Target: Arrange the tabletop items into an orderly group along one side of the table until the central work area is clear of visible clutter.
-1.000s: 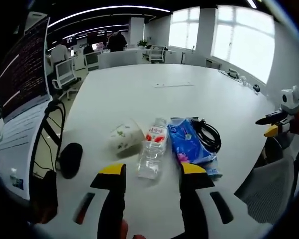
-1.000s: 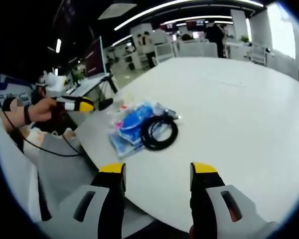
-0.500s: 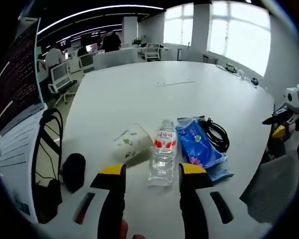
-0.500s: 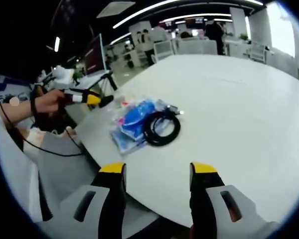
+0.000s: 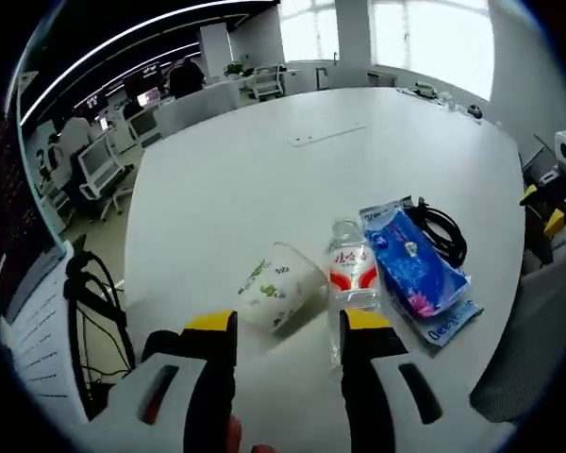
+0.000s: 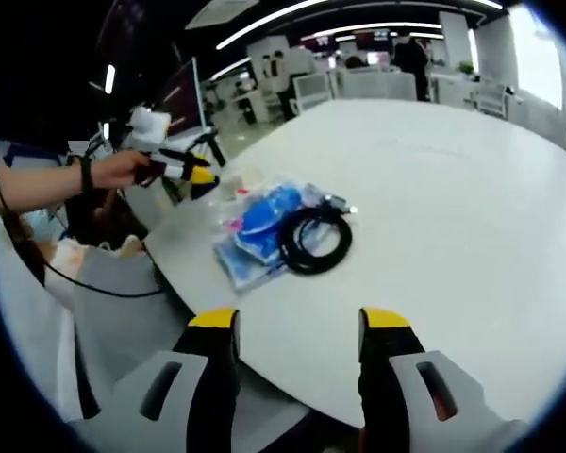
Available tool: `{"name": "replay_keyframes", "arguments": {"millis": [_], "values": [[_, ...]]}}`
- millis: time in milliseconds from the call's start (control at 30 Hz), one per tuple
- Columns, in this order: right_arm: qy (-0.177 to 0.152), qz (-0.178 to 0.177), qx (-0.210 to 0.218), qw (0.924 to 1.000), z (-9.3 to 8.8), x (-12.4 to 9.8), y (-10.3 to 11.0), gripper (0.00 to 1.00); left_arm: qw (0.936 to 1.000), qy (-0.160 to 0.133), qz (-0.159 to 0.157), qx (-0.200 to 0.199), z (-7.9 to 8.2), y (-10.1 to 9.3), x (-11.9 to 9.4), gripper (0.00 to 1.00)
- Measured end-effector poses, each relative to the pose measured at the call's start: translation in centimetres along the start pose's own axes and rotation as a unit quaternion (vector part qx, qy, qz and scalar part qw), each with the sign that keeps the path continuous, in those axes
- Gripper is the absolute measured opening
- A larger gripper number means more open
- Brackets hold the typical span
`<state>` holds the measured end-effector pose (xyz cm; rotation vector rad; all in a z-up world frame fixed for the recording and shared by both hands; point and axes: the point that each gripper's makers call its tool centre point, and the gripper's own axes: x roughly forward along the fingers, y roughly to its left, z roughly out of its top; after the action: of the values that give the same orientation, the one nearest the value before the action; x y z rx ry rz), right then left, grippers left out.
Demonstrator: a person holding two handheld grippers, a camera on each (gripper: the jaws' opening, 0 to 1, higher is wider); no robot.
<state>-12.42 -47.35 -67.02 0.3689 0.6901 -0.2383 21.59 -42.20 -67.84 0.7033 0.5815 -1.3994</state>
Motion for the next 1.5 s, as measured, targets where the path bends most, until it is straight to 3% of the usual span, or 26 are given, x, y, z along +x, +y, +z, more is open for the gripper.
{"name": "replay_keyframes", "arguments": {"millis": [267,500,800,1100,1167,1200,1267,1500], "values": [[0.004,0.003,0.004,1.0000,-0.4,0.2,0.5,0.49,0.9958,0.035,-0.019,0.082,-0.1,0.5,2.1,0.45],[0.006,-0.002,0.010,0.9999,-0.6,0.1,0.2,0.49,0.9907,0.054,-0.035,0.120,-0.3,1.1,3.6,0.48],[0.007,-0.007,0.018,0.9998,-0.7,-0.2,-0.2,0.49,0.9778,0.088,-0.062,0.180,-0.6,1.5,5.6,0.53],[0.012,-0.006,0.020,0.9997,-0.7,0.0,-0.1,0.49,0.9738,0.105,-0.088,0.182,-1.5,0.6,7.2,0.53],[0.013,-0.006,0.019,0.9997,-0.6,0.0,-0.1,0.49,0.9720,0.111,-0.086,0.189,-1.9,0.5,7.4,0.46],[0.012,-0.006,0.019,0.9997,-0.5,0.1,-0.1,0.49,0.9718,0.115,-0.063,0.196,-2.0,1.3,7.4,0.42],[0.011,-0.005,0.019,0.9997,-0.4,0.1,-0.2,0.49,0.9809,0.097,-0.071,0.152,-1.7,0.8,7.3,0.41],[0.014,0.004,0.013,0.9998,-0.3,0.6,0.1,0.49,0.9884,0.087,-0.060,0.109,-2.2,1.1,6.5,0.40]]}}
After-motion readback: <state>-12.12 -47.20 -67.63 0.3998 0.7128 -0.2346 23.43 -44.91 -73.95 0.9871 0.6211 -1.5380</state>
